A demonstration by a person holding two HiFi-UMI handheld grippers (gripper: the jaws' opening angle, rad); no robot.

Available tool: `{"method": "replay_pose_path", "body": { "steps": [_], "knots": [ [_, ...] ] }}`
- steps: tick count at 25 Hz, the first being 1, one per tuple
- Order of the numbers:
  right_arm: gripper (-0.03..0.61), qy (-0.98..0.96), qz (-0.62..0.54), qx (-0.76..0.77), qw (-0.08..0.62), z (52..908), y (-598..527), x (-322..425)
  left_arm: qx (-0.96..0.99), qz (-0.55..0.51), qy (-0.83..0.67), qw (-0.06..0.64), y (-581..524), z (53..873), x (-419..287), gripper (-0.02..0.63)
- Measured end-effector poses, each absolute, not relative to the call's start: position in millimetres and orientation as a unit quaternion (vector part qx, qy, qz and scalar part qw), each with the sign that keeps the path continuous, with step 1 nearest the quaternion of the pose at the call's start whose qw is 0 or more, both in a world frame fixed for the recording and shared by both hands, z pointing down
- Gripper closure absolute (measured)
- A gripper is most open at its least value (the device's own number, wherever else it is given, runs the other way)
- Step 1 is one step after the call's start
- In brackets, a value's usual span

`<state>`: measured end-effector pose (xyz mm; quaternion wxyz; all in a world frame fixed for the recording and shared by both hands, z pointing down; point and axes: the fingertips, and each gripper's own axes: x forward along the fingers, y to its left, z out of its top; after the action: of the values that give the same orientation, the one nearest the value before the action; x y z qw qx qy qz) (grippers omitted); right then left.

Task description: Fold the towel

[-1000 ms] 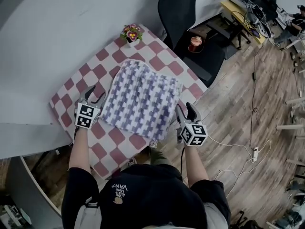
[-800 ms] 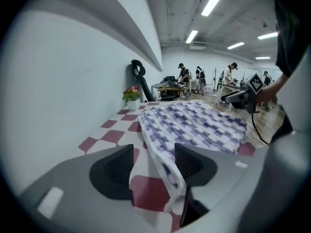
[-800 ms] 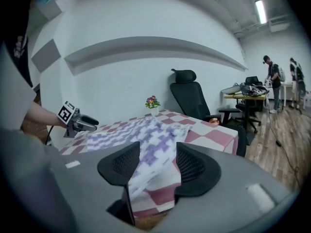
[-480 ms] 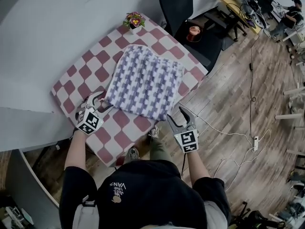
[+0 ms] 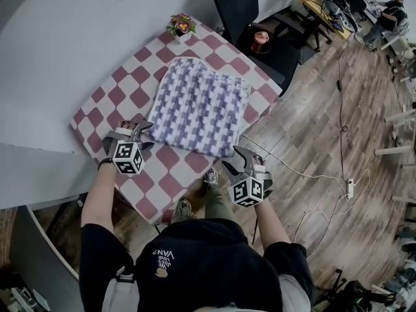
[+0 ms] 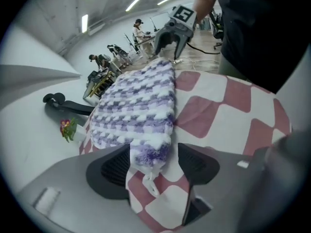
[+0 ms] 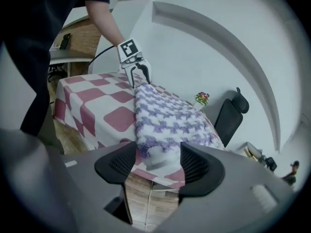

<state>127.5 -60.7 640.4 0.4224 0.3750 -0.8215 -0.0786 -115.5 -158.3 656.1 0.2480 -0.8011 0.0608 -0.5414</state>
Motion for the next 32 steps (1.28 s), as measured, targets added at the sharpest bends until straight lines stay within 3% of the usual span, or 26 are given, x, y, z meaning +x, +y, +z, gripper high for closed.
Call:
{"method": "replay_pose_path", "body": {
  "steps": [7, 8, 10, 14, 17, 32],
  "knots": [
    [0.314, -0.799, -0.110, 0.327, 0.492, 668.7, -65.8, 126.0, -0.771, -0.583, 0.024, 0.255, -160.9, 673.9, -123.0, 0.343],
    [0.330, -0.795, -0.108, 0.328, 0.499, 672.8, -67.5, 127.5, -0.769, -0.586, 0.026, 0.254, -161.8, 675.1, -124.4, 0.376],
    [0.392, -0.787, -0.101, 0.333, 0.509, 678.8, -70.7, 130.6, -0.763, -0.592, 0.036, 0.257, -164.4, 678.4, -127.4, 0.518],
    [0.507, -0.786, -0.085, 0.356, 0.498, 674.1, -71.7, 129.9, -0.764, -0.588, 0.075, 0.254, -167.0, 678.1, -127.2, 0.562],
    [0.541, -0.791, -0.073, 0.389, 0.467, 652.7, -74.6, 131.3, -0.776, -0.571, 0.113, 0.244, -169.2, 665.5, -127.4, 0.575],
    [0.549, -0.780, -0.147, 0.501, 0.344, 470.9, -78.5, 128.4, -0.795, -0.413, 0.300, 0.327, -163.5, 469.0, -143.6, 0.578]
  ]
}}
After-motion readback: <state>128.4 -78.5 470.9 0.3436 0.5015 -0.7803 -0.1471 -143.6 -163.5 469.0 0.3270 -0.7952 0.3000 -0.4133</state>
